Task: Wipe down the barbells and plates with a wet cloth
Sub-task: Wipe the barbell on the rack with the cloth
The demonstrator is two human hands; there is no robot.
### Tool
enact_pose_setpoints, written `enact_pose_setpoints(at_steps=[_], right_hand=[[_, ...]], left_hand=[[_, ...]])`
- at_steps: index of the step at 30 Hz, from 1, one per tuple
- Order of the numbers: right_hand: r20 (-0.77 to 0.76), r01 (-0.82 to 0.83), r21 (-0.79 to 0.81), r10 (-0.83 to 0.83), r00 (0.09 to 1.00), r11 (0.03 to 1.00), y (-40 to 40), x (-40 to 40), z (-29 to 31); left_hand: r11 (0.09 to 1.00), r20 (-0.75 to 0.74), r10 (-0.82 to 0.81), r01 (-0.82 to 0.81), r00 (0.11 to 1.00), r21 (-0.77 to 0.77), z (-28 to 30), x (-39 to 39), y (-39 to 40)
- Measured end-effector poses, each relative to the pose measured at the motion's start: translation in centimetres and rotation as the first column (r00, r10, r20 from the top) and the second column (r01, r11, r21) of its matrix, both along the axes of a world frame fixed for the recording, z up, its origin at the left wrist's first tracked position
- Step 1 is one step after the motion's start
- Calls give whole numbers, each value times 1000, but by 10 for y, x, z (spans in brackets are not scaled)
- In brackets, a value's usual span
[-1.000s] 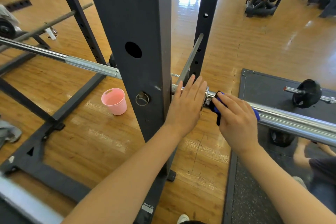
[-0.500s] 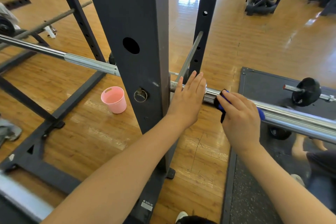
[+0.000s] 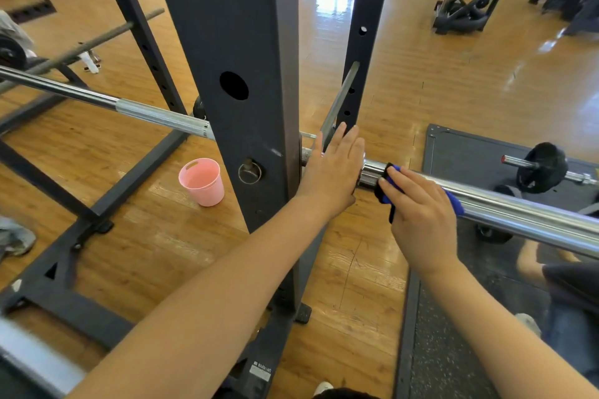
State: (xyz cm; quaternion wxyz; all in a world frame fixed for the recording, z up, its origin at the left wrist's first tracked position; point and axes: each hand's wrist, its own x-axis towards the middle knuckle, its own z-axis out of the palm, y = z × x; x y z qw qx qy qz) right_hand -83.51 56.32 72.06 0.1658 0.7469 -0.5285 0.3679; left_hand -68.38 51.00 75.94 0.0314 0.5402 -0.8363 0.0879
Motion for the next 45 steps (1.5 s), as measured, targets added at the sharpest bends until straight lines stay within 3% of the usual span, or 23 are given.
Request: enact_pose_setpoints(at_steps=[2,4,8,13,19,25,29,34,36,41,45], right_hand=[[48,22,0,-22,999,1000,0,6,4],[38,-2,-7,2,999,1000,-2,14,5],[-87,-82,33,85,993,996,-5,14,-4],[-58,-28,-34,26,998,999,2,-13,-10],[74,48,-27,-46,996,999,2,1,4],[-50,-44,48,46,998,998,-10,18,-3],[-33,-24,-36,23,999,999,-1,-6,-5],[35,47,4,-47,998,999,4,-5,4],[77,64,43,-67,995,997,0,3,17],[18,62,181,-66,998,981,-14,16,19],[11,89,175,-92,996,981,-1,1,15]], left_hand=[[988,27,74,-70,997,-135,-14,0,12],[967,-36,87,-93,996,-237,-32,1,23],[952,-14,94,-94,995,-291,-34,-1,22],[960,-32,48,-55,998,-276,-26,-3,15],[996,-59,1,-6,998,-85,-16,-5,12],[999,-131,-32,36,991,31,-1,-2,3],[999,-105,-18,22,994,37,2,-3,5],[1000,2,31,-31,1000,-5,2,-7,9],[997,-30,44,-46,999,-58,-3,-8,10],[993,-123,33,-46,992,-106,-15,-8,7],[984,-133,13,-36,991,-174,-23,-7,5]])
